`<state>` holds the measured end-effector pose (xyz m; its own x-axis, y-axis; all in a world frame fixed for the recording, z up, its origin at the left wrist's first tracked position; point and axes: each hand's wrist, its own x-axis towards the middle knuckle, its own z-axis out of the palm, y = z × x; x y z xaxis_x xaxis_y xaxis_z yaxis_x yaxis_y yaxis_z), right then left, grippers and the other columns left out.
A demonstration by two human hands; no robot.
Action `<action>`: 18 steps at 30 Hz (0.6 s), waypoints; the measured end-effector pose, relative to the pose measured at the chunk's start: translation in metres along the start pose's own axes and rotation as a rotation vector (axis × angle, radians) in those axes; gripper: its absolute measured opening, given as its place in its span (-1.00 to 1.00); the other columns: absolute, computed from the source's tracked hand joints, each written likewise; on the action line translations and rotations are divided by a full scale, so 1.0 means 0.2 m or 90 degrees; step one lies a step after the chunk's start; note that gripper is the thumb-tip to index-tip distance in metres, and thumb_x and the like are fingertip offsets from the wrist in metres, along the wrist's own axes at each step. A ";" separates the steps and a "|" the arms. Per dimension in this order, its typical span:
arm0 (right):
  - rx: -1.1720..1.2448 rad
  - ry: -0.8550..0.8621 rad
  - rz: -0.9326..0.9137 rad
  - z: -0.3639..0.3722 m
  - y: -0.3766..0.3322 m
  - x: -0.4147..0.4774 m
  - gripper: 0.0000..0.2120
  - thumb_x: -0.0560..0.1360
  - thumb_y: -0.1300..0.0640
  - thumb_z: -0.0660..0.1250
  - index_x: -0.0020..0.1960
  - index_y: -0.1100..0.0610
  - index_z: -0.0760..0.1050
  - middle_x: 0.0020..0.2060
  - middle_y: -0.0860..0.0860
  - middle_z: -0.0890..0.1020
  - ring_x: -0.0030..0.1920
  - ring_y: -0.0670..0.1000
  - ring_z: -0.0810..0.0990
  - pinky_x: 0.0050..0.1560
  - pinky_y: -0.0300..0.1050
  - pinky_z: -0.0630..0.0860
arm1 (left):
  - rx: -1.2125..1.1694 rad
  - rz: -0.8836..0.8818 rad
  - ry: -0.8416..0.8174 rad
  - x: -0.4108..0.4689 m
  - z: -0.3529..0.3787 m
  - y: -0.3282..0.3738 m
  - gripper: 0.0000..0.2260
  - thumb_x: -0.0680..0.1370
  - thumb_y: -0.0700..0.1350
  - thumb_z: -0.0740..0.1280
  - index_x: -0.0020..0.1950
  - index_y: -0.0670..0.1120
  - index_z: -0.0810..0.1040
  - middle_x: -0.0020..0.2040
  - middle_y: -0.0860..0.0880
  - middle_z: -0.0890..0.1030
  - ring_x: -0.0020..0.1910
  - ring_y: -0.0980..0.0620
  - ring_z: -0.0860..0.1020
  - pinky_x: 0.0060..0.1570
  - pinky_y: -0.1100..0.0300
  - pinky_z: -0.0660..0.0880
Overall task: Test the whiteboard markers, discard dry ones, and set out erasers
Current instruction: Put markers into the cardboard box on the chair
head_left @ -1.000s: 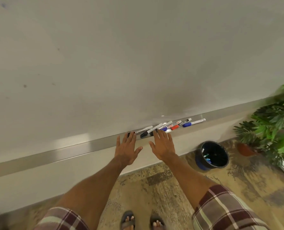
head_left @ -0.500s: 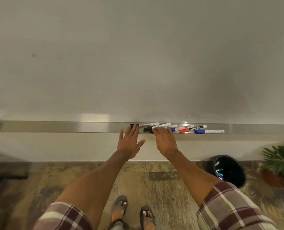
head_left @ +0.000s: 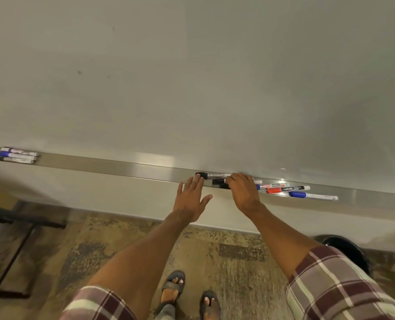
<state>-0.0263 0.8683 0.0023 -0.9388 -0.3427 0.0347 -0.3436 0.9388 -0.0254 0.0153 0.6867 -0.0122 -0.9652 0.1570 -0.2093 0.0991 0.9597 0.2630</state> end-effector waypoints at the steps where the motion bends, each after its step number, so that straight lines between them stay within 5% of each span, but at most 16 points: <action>1: -0.004 -0.004 -0.006 0.00 0.00 0.00 -0.69 0.45 0.27 0.39 0.17 0.15 0.49 0.11 0.08 0.57 0.11 0.08 0.49 0.16 -0.06 0.38 | -0.004 -0.003 0.002 0.00 0.00 0.00 -0.40 0.66 0.21 -0.06 0.60 -0.07 -0.07 0.61 -0.03 -0.09 0.58 -0.02 -0.11 0.53 -0.03 -0.15; 10: -0.013 -0.001 -0.059 -0.03 -0.03 0.04 -0.64 0.48 0.26 0.36 0.25 0.12 0.43 0.15 0.07 0.53 0.14 0.06 0.48 0.20 -0.07 0.35 | -0.085 -0.005 0.067 -0.01 -0.01 -0.03 -0.42 0.67 0.15 0.02 0.59 -0.12 0.01 0.60 -0.06 0.03 0.57 -0.03 -0.01 0.53 0.08 -0.07; 15: 0.122 0.104 -0.067 -0.08 -0.15 0.11 -0.73 0.38 0.30 0.46 0.07 0.20 0.57 -0.05 0.12 0.62 -0.03 0.12 0.57 0.02 -0.03 0.47 | -0.487 -0.083 0.235 0.03 -0.07 0.04 -0.51 0.64 0.02 0.23 0.50 -0.19 0.27 0.44 -0.11 0.39 0.42 -0.06 0.34 0.36 0.19 0.25; 18: 0.199 0.146 -0.079 -0.16 -0.26 0.17 -0.81 0.43 0.25 0.41 0.05 0.22 0.58 -0.08 0.12 0.63 -0.06 0.11 0.56 0.01 -0.02 0.47 | -0.802 -0.184 0.197 0.08 -0.14 0.11 -0.63 0.65 0.08 0.17 0.31 -0.14 0.47 0.20 -0.07 0.60 0.20 -0.03 0.56 0.17 0.18 0.47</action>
<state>-0.0393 0.8095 0.0360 -0.8724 -0.4022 0.2776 -0.4775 0.8227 -0.3085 -0.0051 0.7048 0.0166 -0.9448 -0.2350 -0.2285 -0.2470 0.0522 0.9676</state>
